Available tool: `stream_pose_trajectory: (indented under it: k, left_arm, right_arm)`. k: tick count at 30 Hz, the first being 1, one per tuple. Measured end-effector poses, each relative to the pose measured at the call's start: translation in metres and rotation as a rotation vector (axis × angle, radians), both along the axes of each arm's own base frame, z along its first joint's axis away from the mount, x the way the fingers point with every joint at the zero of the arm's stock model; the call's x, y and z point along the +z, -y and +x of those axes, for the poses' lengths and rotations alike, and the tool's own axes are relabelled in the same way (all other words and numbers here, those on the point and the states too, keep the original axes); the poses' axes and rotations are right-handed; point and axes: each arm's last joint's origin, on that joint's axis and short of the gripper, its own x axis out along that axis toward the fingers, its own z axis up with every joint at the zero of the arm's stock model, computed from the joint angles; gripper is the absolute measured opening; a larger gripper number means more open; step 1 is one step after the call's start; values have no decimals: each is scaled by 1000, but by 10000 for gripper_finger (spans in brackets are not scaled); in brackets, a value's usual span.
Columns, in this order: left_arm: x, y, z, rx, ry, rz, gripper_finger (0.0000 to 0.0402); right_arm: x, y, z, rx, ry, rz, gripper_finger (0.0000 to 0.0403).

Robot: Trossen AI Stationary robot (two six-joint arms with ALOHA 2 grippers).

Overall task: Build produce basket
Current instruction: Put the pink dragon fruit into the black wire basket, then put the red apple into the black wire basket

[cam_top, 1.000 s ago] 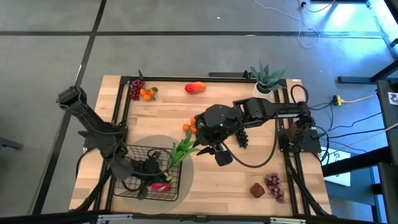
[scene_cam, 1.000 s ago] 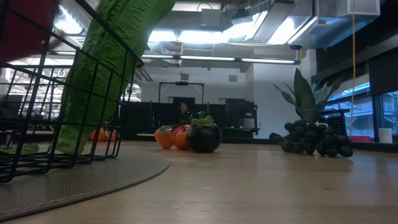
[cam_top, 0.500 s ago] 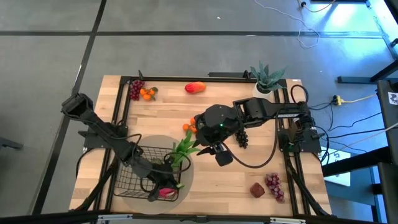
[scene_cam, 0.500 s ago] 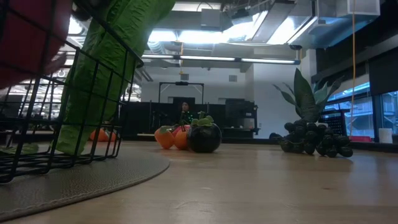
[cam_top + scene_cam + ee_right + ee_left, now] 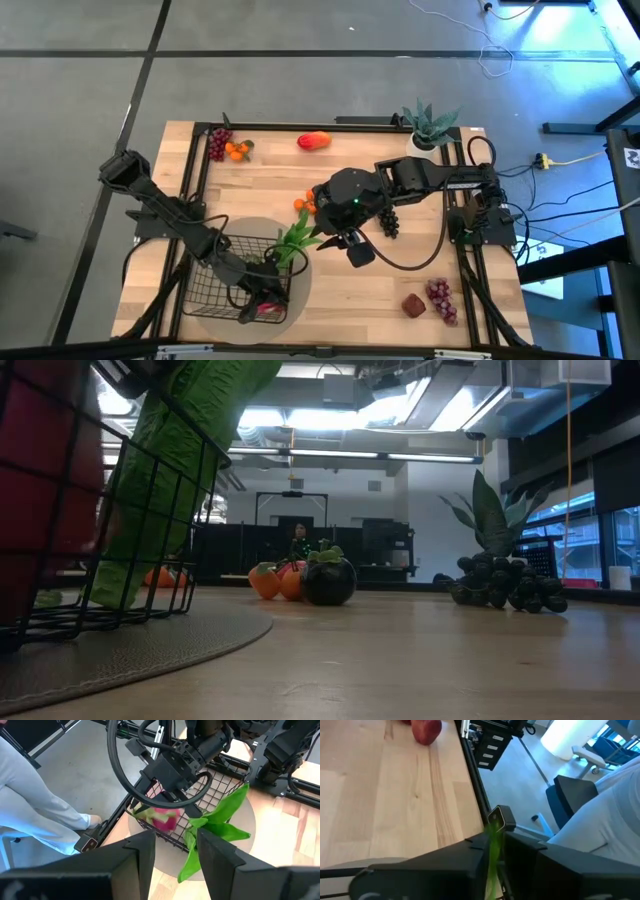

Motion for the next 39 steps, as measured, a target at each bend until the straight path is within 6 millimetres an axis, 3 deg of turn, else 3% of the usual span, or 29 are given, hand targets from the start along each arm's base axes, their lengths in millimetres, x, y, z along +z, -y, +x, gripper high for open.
stream_pose_trajectory:
  k: [10,20,29,39]
  left_arm:
    - [2,-1,-1,-12,15,28,77]
    - [29,-7,-27,13,63,57,74]
    - [56,-35,-61,187,79,144,73]
    - [92,-77,-98,451,235,241,73]
  right_arm:
    - [1,0,-1,26,20,-28,133]
    - [26,6,-25,21,85,-28,133]
    - [38,16,-52,-105,58,-118,133]
    - [36,20,-62,-216,-34,-116,133]
